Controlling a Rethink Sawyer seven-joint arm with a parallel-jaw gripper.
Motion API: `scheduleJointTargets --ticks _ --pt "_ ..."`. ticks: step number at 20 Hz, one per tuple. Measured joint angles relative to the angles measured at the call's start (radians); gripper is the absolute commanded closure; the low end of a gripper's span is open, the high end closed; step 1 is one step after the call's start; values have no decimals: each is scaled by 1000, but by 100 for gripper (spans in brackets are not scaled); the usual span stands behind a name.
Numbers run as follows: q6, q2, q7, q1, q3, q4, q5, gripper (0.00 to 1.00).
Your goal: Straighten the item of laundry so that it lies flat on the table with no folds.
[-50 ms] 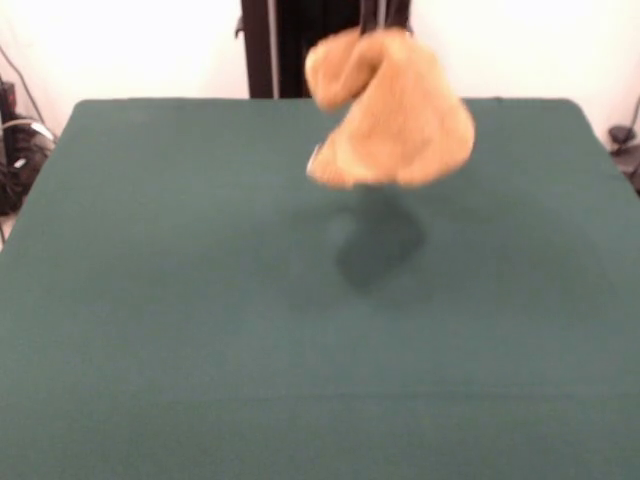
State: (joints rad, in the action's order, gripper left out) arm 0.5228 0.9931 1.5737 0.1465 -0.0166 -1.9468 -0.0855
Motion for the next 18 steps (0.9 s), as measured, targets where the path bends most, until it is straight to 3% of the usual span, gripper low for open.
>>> scheduleJointTargets --ticks 3,9,18 --pt "81 85 0 -39 -35 -19 20 100" --pt "107 172 2 -92 -96 -32 51 100" --pt "46 167 12 -149 -151 -61 80 100"
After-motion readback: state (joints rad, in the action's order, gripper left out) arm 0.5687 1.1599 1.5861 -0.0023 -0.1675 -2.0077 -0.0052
